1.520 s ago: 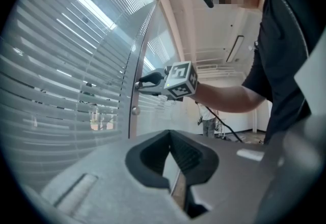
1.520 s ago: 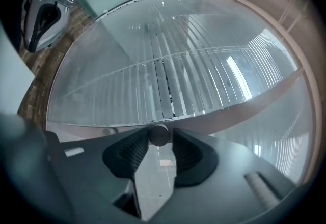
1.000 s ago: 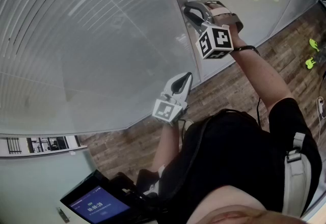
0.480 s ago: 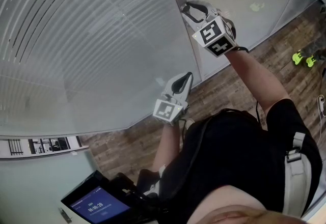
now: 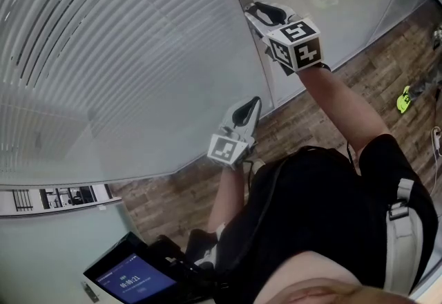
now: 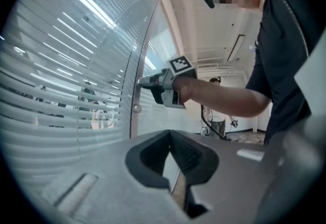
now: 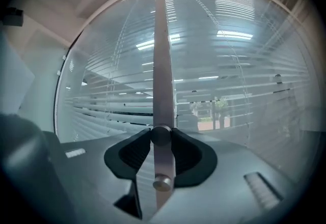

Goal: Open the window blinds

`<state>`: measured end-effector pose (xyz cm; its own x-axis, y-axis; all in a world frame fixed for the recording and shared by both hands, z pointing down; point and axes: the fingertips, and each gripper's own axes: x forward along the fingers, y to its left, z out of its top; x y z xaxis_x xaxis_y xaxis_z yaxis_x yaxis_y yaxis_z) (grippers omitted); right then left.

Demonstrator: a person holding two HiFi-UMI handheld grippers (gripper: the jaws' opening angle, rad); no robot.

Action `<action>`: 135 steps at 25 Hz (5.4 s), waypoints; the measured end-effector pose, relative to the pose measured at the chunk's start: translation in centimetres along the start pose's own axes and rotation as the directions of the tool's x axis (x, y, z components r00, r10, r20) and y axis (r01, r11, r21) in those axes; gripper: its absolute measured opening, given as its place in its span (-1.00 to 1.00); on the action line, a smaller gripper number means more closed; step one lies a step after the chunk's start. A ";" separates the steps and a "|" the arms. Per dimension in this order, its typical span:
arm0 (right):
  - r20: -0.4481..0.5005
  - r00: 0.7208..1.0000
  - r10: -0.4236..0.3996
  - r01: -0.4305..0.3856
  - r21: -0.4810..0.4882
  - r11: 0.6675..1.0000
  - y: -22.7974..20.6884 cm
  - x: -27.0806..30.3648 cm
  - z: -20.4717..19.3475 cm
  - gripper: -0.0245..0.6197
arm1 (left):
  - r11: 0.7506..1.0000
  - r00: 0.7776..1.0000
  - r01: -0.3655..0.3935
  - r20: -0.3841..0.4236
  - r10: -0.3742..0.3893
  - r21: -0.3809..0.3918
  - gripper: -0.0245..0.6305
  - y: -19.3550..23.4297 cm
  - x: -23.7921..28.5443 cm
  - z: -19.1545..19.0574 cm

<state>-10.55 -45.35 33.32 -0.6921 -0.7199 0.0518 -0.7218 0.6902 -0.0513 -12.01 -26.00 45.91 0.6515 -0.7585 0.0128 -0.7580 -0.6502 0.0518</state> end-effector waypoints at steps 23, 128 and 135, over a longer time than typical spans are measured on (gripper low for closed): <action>0.008 0.999 0.035 -0.034 -0.101 0.994 0.1 -0.2 -0.3 -0.40 | 1.000 1.000 0.001 0.000 -0.001 -0.009 -0.92 -0.2 0.2 -0.2; 0.100 0.989 0.106 -0.075 -0.276 0.958 1.9 -6.2 -1.0 -0.91 | 1.000 0.999 0.012 -0.038 -0.013 -0.027 -0.92 0.2 0.6 -2.0; 0.074 0.973 0.217 -0.179 -0.342 0.922 3.5 -10.6 -4.4 -0.91 | 0.999 0.998 0.043 -0.036 -0.043 -0.005 -0.92 -0.7 1.0 -1.7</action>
<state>-5.70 -34.98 36.96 -0.8301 -0.5566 -0.0345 -0.5420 0.7907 0.2844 -10.77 -26.28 47.55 0.6844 -0.7277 0.0464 -0.7291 -0.6820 0.0570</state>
